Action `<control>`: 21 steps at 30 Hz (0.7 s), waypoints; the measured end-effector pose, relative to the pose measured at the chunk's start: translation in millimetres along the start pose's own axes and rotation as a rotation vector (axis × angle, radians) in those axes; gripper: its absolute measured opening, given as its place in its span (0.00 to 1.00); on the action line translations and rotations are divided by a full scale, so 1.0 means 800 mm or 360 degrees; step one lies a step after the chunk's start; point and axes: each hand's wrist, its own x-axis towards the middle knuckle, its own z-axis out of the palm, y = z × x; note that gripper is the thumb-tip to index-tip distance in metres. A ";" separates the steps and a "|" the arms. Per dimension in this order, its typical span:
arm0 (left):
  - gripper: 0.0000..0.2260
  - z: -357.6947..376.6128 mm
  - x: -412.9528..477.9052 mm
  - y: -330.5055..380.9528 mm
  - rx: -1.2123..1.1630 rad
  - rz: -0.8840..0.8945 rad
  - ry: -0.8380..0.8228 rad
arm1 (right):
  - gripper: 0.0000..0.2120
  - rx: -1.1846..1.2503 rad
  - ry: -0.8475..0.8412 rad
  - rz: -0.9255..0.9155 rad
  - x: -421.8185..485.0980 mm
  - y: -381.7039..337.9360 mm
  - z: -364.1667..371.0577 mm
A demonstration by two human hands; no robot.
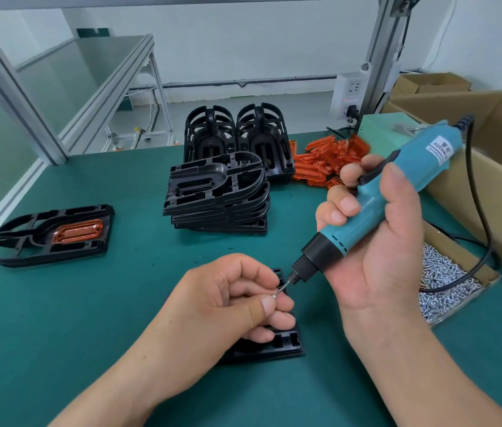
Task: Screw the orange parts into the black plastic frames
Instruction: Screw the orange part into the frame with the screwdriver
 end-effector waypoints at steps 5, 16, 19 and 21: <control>0.06 0.001 0.000 0.000 0.0008 -0.0008 0.0014 | 0.04 -0.0021 -0.0015 0.0003 0.000 0.001 0.000; 0.06 -0.001 0.000 0.000 -0.0035 -0.0040 -0.0005 | 0.04 -0.0073 -0.0162 -0.0022 -0.001 -0.003 0.003; 0.07 -0.001 0.001 0.002 -0.0042 -0.0041 -0.0033 | 0.05 -0.0043 -0.0194 -0.0001 -0.001 -0.004 0.003; 0.07 -0.001 0.001 0.003 -0.0052 -0.0046 -0.0034 | 0.05 -0.0041 -0.0217 0.0002 -0.001 -0.004 0.003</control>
